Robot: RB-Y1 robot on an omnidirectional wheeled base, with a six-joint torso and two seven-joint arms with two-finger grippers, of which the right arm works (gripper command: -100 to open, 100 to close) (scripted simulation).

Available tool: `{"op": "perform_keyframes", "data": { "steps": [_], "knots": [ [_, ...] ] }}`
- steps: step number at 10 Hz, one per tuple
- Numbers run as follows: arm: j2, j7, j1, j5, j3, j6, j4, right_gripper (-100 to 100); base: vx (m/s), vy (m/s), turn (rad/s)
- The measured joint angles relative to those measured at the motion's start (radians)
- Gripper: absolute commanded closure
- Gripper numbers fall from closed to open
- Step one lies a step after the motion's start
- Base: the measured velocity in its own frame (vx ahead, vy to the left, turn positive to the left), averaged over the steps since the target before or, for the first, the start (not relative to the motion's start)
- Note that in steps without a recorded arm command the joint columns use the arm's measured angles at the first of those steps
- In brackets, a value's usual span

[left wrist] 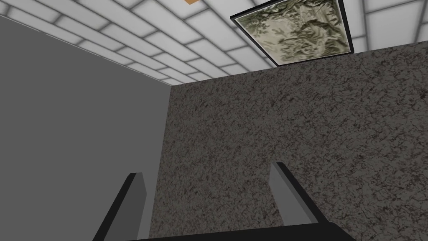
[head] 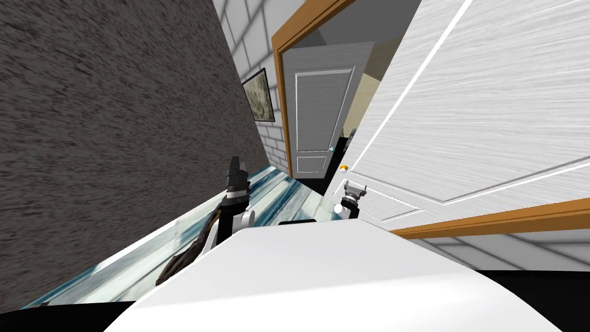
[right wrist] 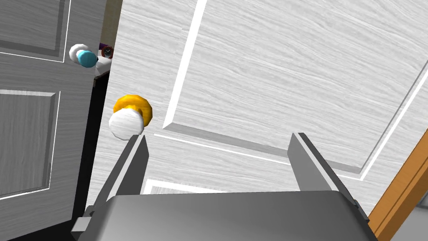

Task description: Push the door open

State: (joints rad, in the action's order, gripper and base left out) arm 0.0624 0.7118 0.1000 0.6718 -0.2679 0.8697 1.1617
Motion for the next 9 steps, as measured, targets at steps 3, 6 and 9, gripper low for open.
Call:
{"op": "perform_keyframes", "data": {
  "steps": [3,6,9],
  "knots": [
    [-0.011,0.04,-0.014,0.038,-0.014,0.012,-0.047,-100,0.045,-0.081,0.181],
    [-0.019,0.086,-0.043,0.07,-0.026,0.038,-0.123,-100,0.045,-0.094,0.197],
    [-0.034,0.134,-0.066,0.11,-0.04,0.061,-0.192,-100,0.037,-0.096,0.174]
  ]
}}
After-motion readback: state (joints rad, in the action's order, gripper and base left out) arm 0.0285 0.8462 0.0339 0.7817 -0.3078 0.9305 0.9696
